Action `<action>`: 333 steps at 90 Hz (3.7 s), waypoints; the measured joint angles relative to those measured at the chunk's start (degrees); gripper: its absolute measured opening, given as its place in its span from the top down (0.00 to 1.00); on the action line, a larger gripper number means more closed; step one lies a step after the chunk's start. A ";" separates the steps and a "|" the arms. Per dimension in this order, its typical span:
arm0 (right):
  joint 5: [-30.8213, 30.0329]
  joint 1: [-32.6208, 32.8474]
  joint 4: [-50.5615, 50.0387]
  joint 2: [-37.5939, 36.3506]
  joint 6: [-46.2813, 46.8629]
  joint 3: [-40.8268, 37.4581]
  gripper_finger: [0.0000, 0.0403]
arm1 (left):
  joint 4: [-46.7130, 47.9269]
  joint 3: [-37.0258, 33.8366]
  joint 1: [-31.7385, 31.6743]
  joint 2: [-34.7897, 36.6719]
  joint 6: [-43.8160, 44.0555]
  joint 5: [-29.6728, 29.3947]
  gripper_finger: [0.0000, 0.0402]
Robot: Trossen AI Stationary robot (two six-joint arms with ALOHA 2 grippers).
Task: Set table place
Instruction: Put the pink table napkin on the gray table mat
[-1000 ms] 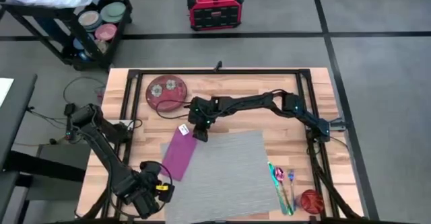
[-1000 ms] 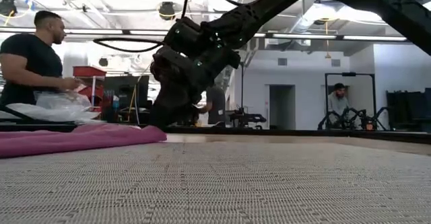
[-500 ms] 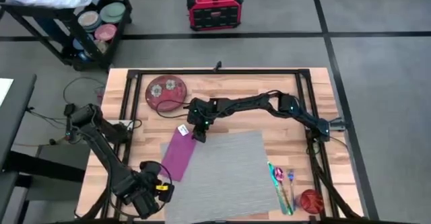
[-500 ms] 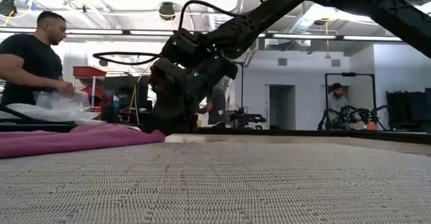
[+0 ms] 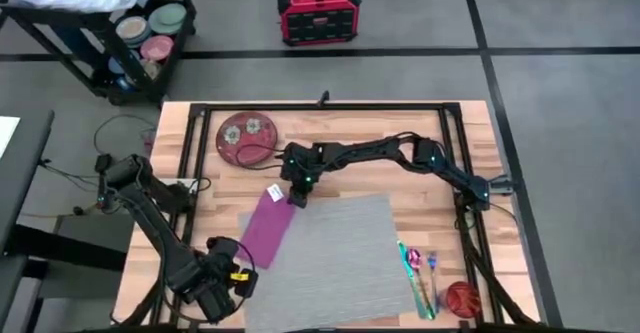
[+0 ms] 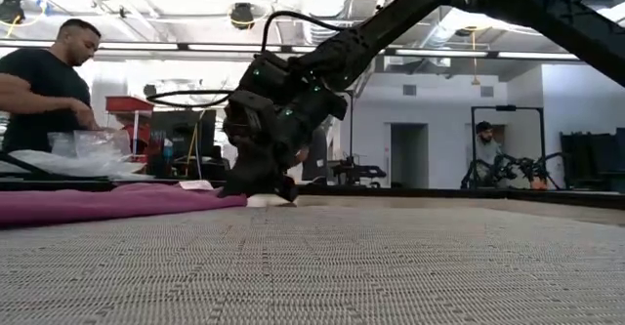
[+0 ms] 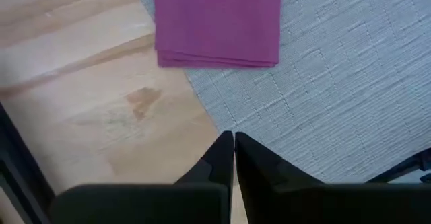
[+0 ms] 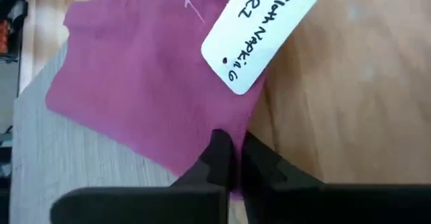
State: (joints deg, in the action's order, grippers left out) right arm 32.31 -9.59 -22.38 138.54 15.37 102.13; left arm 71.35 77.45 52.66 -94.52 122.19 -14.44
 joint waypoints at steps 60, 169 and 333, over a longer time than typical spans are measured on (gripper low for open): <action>3.81 6.27 -9.79 -1.33 -4.01 2.86 1.00 | 6.18 0.00 0.02 -0.17 -0.29 -0.07 1.00; -13.10 10.97 -31.42 -1.33 -38.76 10.82 0.97 | 6.55 0.00 -3.86 -0.24 -0.14 -10.14 1.00; -8.19 -1.62 -26.11 -2.09 -33.58 1.53 1.00 | -30.82 -18.16 -9.64 -0.24 -6.95 -11.61 1.00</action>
State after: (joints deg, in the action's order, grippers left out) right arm 24.13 -11.21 -48.48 136.45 -18.21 103.66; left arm 40.53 59.29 43.03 -94.76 115.25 -26.04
